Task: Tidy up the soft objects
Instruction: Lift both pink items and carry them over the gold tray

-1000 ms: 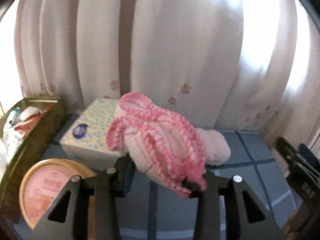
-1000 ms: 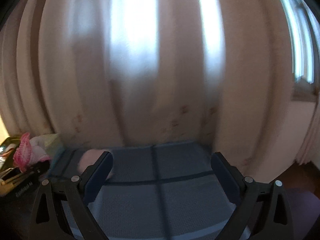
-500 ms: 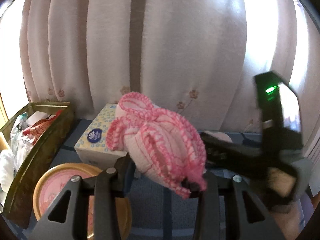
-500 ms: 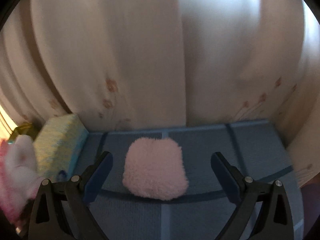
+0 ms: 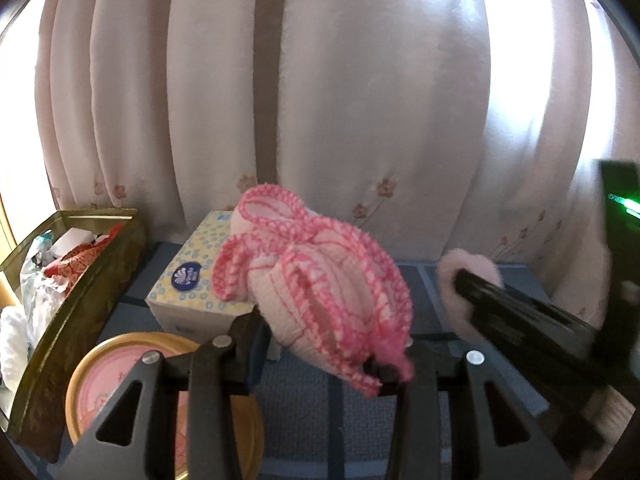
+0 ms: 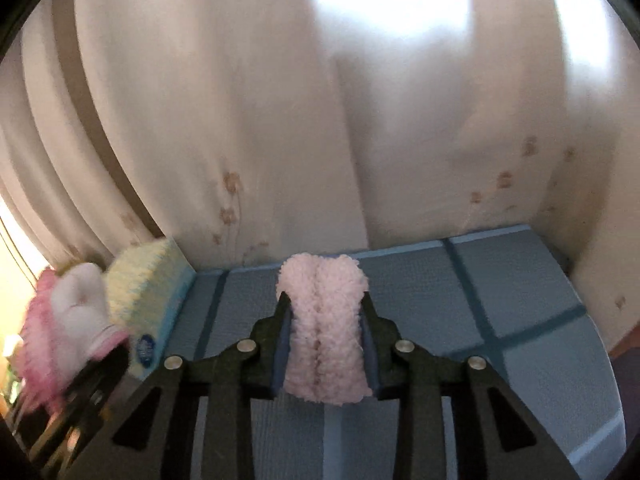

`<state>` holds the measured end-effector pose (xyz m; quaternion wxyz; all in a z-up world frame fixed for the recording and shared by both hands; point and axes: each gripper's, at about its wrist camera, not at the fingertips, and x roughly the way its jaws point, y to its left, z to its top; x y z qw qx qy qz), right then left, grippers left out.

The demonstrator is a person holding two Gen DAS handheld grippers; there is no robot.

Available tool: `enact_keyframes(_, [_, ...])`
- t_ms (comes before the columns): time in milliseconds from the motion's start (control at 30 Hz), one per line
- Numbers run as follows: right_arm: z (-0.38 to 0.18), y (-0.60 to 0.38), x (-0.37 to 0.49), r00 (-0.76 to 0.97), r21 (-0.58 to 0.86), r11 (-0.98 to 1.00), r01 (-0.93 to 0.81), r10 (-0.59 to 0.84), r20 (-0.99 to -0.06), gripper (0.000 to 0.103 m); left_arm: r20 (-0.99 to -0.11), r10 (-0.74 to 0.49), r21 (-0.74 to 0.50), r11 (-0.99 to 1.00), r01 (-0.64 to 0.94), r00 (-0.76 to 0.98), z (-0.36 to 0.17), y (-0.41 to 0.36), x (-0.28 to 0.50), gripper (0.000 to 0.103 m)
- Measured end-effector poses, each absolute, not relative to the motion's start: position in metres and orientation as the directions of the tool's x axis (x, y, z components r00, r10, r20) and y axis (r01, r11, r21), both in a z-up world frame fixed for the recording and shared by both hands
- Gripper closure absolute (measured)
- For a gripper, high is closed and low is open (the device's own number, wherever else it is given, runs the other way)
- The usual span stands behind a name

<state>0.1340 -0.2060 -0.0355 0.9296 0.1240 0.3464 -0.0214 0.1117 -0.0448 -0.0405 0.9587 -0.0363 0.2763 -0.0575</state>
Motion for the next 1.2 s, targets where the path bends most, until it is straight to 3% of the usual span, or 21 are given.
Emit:
enact_keyframes(267, [-0.022,-0.221,0.074,0.836,0.326,0.934,0.149,0.058,-0.546,0.07,-0.463,-0.142,-0.087,0.99,0.114,0.875,-0.036,-0.048,0.1,0.065])
enact_keyframes(600, [-0.007,-0.193,0.049,0.905,0.191,0.971,0.146,-0.052,-0.423,0.07,-0.341,-0.175,-0.03,0.984,0.175,0.924,-0.025,-0.051,0.065,0.063])
enact_keyframes(1200, [0.0,-0.164,0.022,0.927,0.076,0.989,0.13,-0.094,-0.364,0.07,-0.321,-0.192,-0.06,0.981,0.182,0.927,-0.024,-0.018,0.04,0.063])
